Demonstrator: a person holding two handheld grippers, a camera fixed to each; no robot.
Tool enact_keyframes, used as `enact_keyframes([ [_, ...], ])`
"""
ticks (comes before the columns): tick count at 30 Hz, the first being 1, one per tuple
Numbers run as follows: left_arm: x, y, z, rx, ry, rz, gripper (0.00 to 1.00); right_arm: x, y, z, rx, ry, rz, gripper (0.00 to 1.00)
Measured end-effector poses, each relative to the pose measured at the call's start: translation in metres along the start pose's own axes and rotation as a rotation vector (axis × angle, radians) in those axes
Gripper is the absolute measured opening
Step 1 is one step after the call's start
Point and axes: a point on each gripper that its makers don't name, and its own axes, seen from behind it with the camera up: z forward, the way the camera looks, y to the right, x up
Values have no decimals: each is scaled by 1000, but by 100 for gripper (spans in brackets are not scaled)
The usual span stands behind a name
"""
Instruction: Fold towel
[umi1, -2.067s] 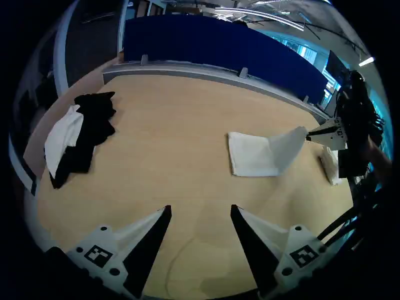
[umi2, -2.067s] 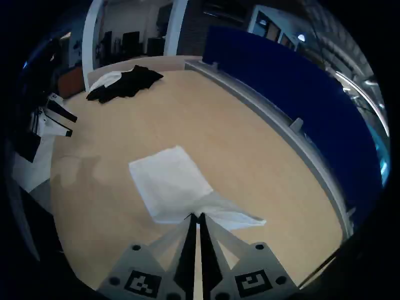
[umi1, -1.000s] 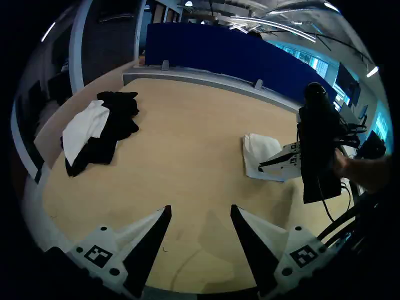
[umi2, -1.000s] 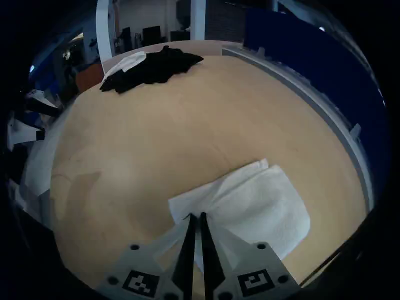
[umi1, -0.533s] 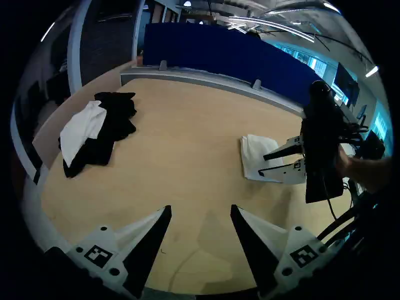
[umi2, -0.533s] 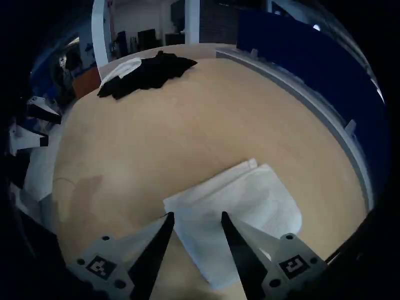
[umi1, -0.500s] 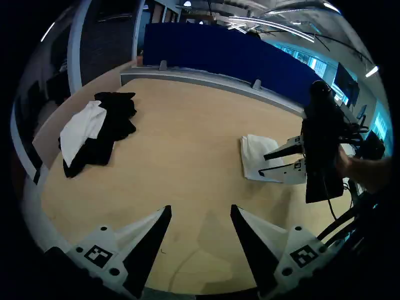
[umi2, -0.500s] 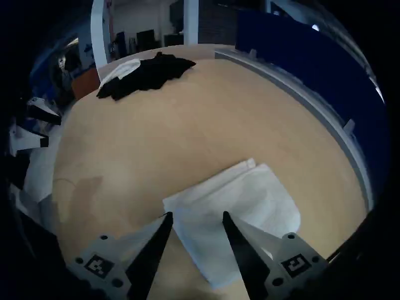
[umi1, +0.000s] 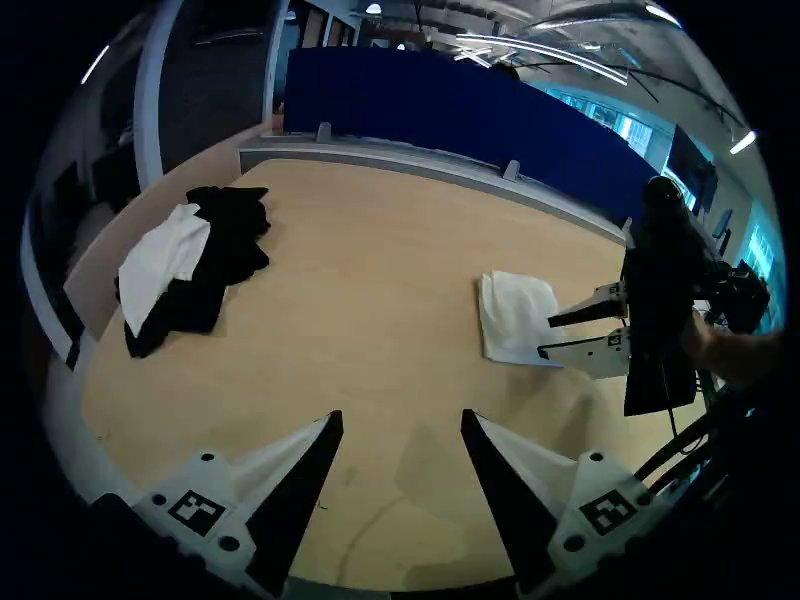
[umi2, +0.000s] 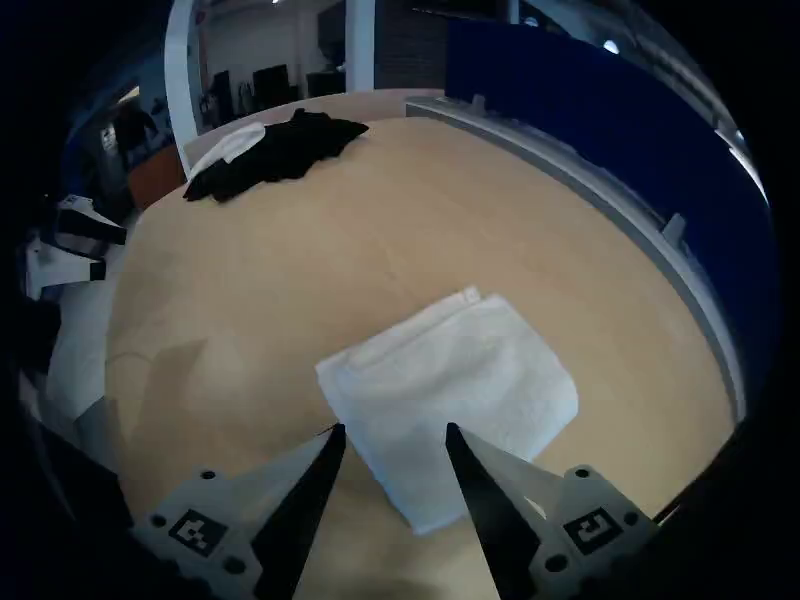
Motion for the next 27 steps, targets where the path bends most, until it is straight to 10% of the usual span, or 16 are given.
enact_keyframes([
  [15,1,8,1,-6,2,3,87,-55,20,-19,-59,-52,81,77],
  [27,2,12,2,-8,1,0,87,-66,20,-10,-55,-65,106,54],
])
